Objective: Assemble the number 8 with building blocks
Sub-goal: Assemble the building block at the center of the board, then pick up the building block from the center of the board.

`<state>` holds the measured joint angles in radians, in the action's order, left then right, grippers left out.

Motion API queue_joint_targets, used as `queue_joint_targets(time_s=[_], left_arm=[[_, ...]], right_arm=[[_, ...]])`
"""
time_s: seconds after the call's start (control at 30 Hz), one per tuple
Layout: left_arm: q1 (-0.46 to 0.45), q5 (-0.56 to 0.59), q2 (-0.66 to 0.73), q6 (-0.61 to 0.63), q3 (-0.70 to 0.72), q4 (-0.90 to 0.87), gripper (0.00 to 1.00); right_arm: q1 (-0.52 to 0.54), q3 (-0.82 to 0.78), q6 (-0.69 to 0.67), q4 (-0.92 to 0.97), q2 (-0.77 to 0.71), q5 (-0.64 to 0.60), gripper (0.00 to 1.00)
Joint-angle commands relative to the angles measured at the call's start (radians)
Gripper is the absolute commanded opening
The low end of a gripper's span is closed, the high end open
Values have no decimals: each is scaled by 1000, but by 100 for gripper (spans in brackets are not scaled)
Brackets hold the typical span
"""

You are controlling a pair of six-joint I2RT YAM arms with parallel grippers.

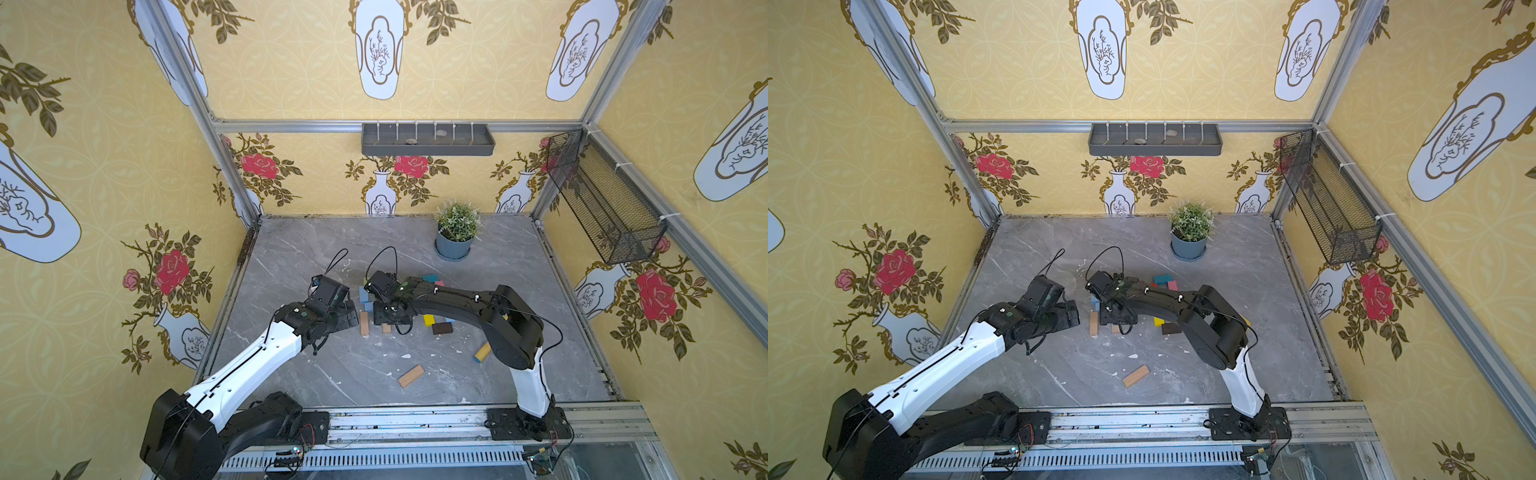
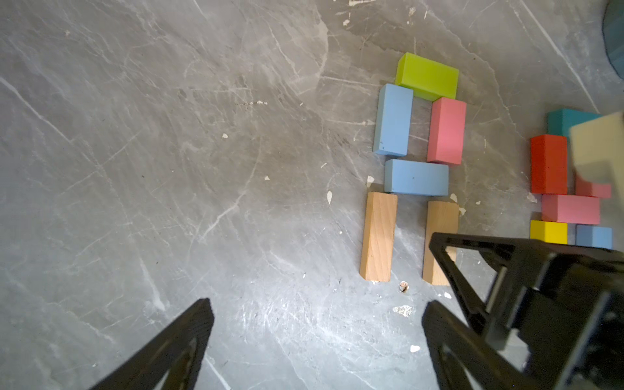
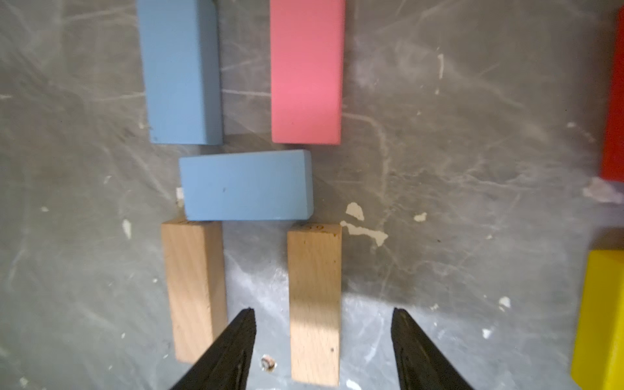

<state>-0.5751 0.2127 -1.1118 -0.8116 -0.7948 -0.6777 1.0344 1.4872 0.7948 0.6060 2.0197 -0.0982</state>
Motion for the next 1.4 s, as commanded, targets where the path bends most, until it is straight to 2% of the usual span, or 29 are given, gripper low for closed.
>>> queue_joint_targets(time_s=[0.0, 0.07, 0.1, 0.17, 0.33, 0.6, 0.7, 0.8, 0.97, 1.07, 1.2, 1.37], left_arm=[[1, 12, 10, 9, -3, -12, 100], [1, 17, 17, 11, -6, -20, 100], [1, 20, 21, 11, -8, -21, 100], [1, 20, 25, 12, -9, -23, 100], [1, -6, 32, 21, -6, -16, 100], [-18, -102, 54, -9, -7, -12, 100], [-85, -105, 53, -76, -7, -10, 100], [-192, -98, 19, -184, -22, -10, 100], [-394, -56, -127, -402, -101, -62, 100], [-483, -55, -251, -500, -178, -116, 100], [-553, -49, -414, -626, -314, -219, 100], [-583, -96, -567, -698, -454, -309, 100]], right_arm=[[6, -31, -10, 8, -71, -33, 68], [7, -60, -18, 14, -128, -43, 71], [9, -78, -26, 19, -157, -45, 74], [13, -112, -40, 32, -213, -50, 87], [18, -191, -80, 78, -336, -58, 100], [-7, -313, -149, 70, -522, -8, 98], [-42, -368, -153, 61, -580, 14, 98], [-122, -432, -150, 37, -648, 55, 98], [-350, -538, -149, -9, -766, 156, 98], [-477, -578, -159, -24, -824, 204, 97], [-583, -611, -177, -41, -865, 263, 98], [-615, -624, -191, -44, -869, 273, 98]])
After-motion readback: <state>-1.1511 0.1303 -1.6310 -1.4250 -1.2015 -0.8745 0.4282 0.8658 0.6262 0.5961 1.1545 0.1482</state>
